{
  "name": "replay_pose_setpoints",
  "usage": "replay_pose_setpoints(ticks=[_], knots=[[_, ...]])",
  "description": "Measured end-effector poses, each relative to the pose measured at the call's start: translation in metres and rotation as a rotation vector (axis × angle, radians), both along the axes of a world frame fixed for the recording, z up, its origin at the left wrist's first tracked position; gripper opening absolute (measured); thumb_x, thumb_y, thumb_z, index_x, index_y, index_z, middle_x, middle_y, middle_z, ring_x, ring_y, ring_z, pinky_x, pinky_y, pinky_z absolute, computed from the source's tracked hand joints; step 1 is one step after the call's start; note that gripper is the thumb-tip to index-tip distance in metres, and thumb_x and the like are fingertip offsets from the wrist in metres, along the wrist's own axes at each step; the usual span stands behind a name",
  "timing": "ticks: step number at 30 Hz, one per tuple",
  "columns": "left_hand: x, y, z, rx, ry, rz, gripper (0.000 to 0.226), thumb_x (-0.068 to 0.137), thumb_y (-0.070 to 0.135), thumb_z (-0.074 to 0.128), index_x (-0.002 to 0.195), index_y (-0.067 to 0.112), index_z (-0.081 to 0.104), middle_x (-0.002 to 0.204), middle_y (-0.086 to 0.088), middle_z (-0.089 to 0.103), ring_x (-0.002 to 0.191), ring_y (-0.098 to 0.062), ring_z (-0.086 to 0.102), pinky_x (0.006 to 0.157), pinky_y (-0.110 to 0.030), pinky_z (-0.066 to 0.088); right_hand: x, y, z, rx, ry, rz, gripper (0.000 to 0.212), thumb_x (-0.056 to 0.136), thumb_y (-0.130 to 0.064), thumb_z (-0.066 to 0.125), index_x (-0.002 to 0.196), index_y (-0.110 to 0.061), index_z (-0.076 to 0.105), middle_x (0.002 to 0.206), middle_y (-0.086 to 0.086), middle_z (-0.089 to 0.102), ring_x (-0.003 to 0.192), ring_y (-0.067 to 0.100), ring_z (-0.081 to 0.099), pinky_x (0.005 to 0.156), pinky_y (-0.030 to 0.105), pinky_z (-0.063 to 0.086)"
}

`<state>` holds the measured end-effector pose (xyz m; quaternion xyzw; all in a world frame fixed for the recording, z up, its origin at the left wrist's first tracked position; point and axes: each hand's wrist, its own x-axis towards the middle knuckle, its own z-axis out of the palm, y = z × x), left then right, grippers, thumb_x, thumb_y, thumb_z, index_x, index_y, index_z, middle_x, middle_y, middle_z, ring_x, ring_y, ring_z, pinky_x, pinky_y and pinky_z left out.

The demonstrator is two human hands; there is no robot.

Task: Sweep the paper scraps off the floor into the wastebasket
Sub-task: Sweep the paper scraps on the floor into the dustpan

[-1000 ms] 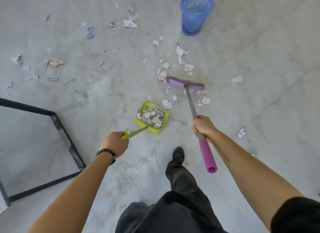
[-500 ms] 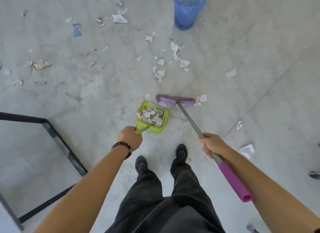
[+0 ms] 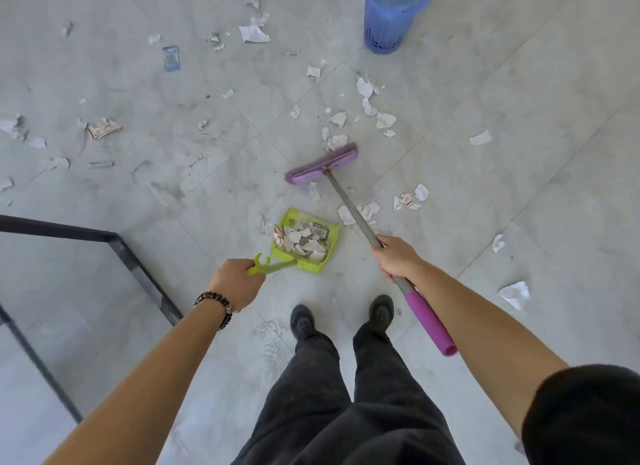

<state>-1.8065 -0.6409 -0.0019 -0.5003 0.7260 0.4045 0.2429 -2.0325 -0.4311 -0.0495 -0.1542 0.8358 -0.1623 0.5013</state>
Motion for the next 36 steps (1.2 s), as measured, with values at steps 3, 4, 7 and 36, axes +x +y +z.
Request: replay_pose_setpoints(ticks=[3, 4, 7, 36], knots=[[0.0, 0.007, -0.005, -0.015, -0.012, -0.03, 0.024, 0.091, 0.017, 0.053, 0.098, -0.001, 0.067, 0.059, -0.003, 0.048, 0.048, -0.022, 0.043, 0.047, -0.026, 0.041, -0.003, 0.024, 0.006, 0.068, 0.011, 0.033, 0.019, 0.097, -0.022, 0.036, 0.101, -0.016, 0.053, 0.053, 0.005, 0.055, 0.034, 0.018, 0.05, 0.048, 0.025, 0.043], [-0.002, 0.01, -0.006, -0.024, -0.017, -0.051, 0.024, 0.091, 0.017, 0.053, 0.099, -0.001, 0.067, 0.059, -0.003, 0.049, 0.048, -0.021, 0.044, 0.048, -0.026, 0.041, -0.003, 0.038, 0.007, 0.098, 0.014, 0.024, 0.021, 0.097, -0.022, 0.036, 0.107, -0.016, 0.054, 0.059, 0.005, 0.057, 0.034, 0.017, 0.052, 0.045, 0.024, 0.044], [-0.017, 0.014, -0.004, -0.038, -0.027, -0.135, 0.023, 0.09, 0.018, 0.052, 0.099, 0.003, 0.068, 0.061, -0.003, 0.052, 0.048, -0.02, 0.046, 0.049, -0.024, 0.042, 0.006, 0.087, 0.019, 0.17, 0.029, -0.047, 0.029, 0.098, -0.024, 0.038, 0.123, -0.018, 0.053, 0.072, 0.005, 0.06, 0.045, 0.018, 0.056, 0.039, 0.022, 0.044], [-0.125, 0.054, -0.019, -0.062, -0.088, -0.388, 0.015, 0.081, 0.008, 0.054, 0.086, 0.004, 0.068, 0.062, -0.005, 0.051, 0.052, -0.021, 0.046, 0.047, -0.022, 0.039, -0.003, 0.126, 0.026, -0.047, -0.409, -1.003, 0.032, 0.086, 0.003, 0.045, 0.057, -0.01, 0.039, 0.047, 0.005, 0.04, 0.033, 0.008, 0.035, 0.033, 0.016, 0.03]])
